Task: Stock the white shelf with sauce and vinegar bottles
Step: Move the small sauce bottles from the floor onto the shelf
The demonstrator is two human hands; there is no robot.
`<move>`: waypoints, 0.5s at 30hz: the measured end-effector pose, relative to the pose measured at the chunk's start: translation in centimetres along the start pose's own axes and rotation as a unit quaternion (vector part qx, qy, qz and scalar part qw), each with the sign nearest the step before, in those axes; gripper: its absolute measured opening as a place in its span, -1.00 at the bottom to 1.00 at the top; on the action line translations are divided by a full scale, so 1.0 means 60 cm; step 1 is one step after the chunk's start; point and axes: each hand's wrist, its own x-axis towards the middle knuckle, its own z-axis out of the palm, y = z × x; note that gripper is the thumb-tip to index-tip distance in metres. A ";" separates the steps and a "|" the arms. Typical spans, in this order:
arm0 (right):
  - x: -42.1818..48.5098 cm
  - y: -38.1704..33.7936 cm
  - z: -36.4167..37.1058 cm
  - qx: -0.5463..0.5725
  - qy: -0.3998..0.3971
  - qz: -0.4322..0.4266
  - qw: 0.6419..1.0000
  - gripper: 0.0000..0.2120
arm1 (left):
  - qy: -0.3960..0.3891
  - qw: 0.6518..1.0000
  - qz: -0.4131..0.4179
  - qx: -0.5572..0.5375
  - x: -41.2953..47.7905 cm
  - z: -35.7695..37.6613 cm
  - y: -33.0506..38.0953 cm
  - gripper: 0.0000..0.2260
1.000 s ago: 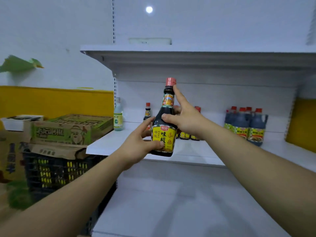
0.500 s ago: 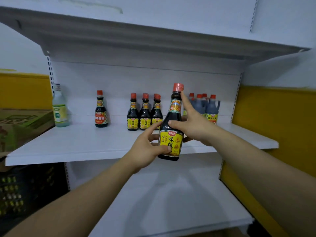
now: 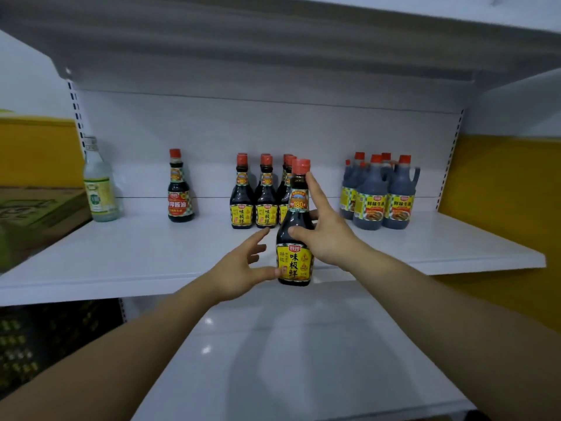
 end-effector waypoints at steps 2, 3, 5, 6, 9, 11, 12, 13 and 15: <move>0.024 0.019 0.017 0.000 -0.003 -0.001 1.000 -0.05 | 0.010 0.993 -0.029 0.110 0.016 -0.033 -0.033 -0.27; 0.036 0.028 0.024 0.004 -0.002 0.001 1.000 -0.05 | 0.008 0.985 -0.044 0.165 0.023 -0.050 -0.049 -0.29; 0.058 0.045 0.038 0.009 0.002 -0.001 1.000 -0.05 | -0.005 0.964 -0.080 0.254 0.036 -0.082 -0.080 -0.32; 0.069 0.052 0.044 0.011 0.005 -0.004 1.000 -0.05 | -0.011 0.951 -0.098 0.292 0.043 -0.095 -0.096 -0.33; 0.103 0.067 0.059 0.018 0.002 -0.009 1.000 -0.04 | -0.014 0.915 -0.140 0.378 0.064 -0.125 -0.132 -0.37; 0.122 0.073 0.067 0.031 -0.008 -0.006 0.999 -0.04 | -0.015 0.899 -0.150 0.412 0.076 -0.133 -0.144 -0.39; 0.130 0.077 0.073 0.035 -0.012 -0.005 0.999 -0.05 | -0.018 0.892 -0.150 0.426 0.080 -0.134 -0.150 -0.40; 0.138 0.080 0.078 0.039 -0.015 -0.005 0.999 -0.05 | -0.019 0.888 -0.148 0.435 0.083 -0.134 -0.154 -0.40; 0.153 0.086 0.093 0.046 -0.012 -0.009 0.999 -0.07 | -0.014 0.885 -0.142 0.442 0.086 -0.131 -0.163 -0.39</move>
